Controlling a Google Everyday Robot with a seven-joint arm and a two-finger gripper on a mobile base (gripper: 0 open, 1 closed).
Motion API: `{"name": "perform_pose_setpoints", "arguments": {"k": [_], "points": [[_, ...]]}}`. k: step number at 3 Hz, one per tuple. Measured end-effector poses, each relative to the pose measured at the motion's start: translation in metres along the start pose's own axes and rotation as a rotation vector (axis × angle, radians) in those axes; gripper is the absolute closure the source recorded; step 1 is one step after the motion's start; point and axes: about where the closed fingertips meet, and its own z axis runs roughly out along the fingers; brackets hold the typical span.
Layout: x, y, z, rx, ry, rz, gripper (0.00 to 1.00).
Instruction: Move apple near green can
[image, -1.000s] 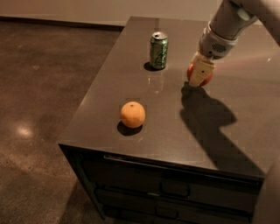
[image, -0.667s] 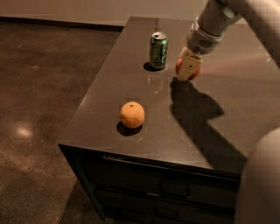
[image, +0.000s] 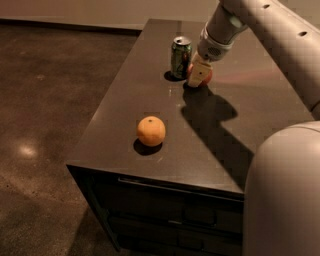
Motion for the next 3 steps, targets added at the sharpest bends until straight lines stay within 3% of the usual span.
{"name": "perform_pose_setpoints", "arguments": {"k": [2, 3], "points": [[0.0101, -0.0146, 0.0133, 0.087, 0.009, 0.025, 0.32], [0.0096, -0.0141, 0.0178, 0.085, 0.009, 0.023, 0.08]]}}
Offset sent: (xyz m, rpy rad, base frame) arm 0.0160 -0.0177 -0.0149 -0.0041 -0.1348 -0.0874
